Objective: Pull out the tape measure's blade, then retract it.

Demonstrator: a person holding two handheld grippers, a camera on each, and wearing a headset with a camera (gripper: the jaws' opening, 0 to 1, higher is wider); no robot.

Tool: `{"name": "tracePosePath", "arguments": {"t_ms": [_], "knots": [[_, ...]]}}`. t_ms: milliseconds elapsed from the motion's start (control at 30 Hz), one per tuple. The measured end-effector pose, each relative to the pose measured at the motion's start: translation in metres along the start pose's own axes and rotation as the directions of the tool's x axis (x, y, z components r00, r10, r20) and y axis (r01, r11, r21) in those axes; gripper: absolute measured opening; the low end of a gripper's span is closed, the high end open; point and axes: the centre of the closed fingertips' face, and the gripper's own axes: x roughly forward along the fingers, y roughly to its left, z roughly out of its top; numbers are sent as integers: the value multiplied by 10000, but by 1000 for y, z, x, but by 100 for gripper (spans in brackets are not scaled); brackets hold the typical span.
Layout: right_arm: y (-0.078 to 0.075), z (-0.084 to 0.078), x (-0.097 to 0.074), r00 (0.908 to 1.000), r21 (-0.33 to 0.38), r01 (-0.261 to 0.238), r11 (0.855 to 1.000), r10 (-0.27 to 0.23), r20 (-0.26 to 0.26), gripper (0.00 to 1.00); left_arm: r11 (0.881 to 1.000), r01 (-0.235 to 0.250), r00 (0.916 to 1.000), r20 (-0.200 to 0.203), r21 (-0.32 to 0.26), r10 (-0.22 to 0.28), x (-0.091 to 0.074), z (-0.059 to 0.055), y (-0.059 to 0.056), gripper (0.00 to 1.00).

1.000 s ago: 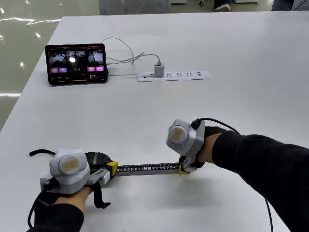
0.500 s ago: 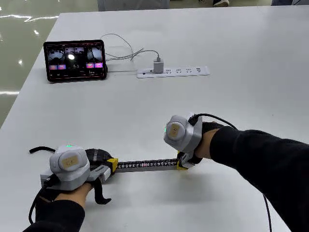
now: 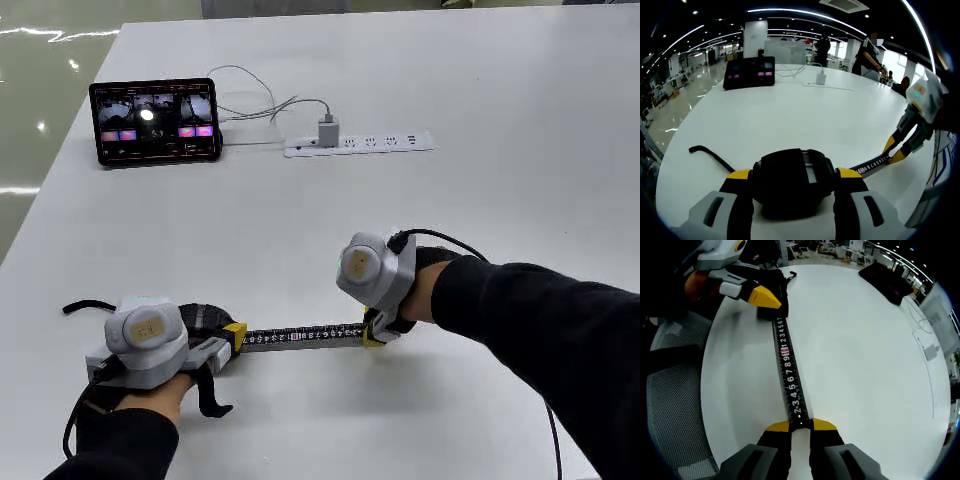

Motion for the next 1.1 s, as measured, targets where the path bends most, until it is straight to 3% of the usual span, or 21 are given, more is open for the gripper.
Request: {"name": "tracePosePath", "arguments": {"t_ms": [1100], "knots": [[3, 11, 4, 9999, -46, -82, 10000, 83, 90, 9, 10000, 25, 10000, 12, -64, -25, 0, 0, 0, 60]]}}
